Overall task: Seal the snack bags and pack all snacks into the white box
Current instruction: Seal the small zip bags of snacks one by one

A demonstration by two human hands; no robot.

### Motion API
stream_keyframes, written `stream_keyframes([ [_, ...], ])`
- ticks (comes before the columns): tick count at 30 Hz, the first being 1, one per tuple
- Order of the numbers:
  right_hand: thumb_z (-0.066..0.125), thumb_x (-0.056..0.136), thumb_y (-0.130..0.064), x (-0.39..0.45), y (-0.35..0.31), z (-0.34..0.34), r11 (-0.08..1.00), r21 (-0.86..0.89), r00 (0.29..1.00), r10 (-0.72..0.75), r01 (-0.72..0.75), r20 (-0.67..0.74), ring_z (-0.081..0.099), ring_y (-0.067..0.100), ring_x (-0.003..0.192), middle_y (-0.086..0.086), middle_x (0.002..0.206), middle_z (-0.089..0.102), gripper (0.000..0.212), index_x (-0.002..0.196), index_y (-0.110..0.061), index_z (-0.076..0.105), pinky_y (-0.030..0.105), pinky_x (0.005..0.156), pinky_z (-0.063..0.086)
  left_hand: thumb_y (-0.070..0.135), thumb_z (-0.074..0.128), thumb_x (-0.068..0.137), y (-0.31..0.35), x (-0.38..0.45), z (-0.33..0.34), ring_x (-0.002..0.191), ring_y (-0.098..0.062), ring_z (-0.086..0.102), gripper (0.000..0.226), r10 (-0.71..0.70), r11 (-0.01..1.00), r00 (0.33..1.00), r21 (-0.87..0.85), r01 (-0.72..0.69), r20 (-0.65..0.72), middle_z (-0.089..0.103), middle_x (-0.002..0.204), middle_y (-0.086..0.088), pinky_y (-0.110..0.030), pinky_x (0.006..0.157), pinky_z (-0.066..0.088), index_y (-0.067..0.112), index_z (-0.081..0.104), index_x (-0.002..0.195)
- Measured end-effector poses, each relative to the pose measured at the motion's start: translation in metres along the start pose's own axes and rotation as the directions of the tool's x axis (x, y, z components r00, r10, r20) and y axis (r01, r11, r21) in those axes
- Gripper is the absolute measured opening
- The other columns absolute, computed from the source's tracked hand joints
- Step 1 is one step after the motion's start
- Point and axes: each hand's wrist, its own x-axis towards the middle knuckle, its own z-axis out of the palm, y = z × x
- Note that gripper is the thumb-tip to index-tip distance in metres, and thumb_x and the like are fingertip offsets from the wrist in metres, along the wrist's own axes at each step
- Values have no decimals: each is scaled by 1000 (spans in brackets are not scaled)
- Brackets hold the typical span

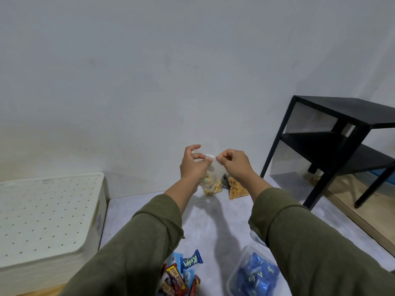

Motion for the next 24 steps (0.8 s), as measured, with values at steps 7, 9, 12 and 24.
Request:
stream_keyframes([
  [7, 80, 73, -19, -2, 13, -14, 1000, 11, 988, 4, -6, 156, 56, 12, 76, -2, 84, 62, 22, 90, -12, 67, 27, 76, 50, 18, 71, 79, -13, 4, 4, 97, -17, 59, 44, -50, 998, 998, -36, 48, -43, 56, 93, 12, -31, 80, 50, 29, 50, 116],
  [9, 76, 77, -16, 2, 21, -15, 999, -33, 991, 20, -16, 132, 58, 14, 80, -3, 84, 64, 16, 91, -11, 70, 27, 78, 50, 20, 72, 80, -16, 5, 4, 94, -14, 57, 43, -61, 997, 997, -47, 59, -48, 55, 95, 10, -21, 69, 46, 26, 51, 117],
  [12, 71, 82, -13, 9, 31, -15, 999, 26, 997, 32, -33, 64, 59, 15, 80, 1, 81, 65, 10, 89, -6, 71, 26, 78, 50, 22, 68, 84, -22, 9, 8, 93, -12, 55, 36, -58, 997, 996, 41, 61, -65, 56, 105, 4, -17, 66, 41, 23, 54, 117],
  [24, 73, 80, -13, 74, 113, -5, 973, 115, 967, 177, -200, 185, 51, 14, 62, -8, 62, 58, 26, 61, -18, 57, 31, 63, 46, 21, 40, 99, -90, 47, 45, 94, -22, 64, 14, -135, 959, 973, 220, 176, -188, 63, 107, -5, -22, 68, 45, 13, 52, 97],
])
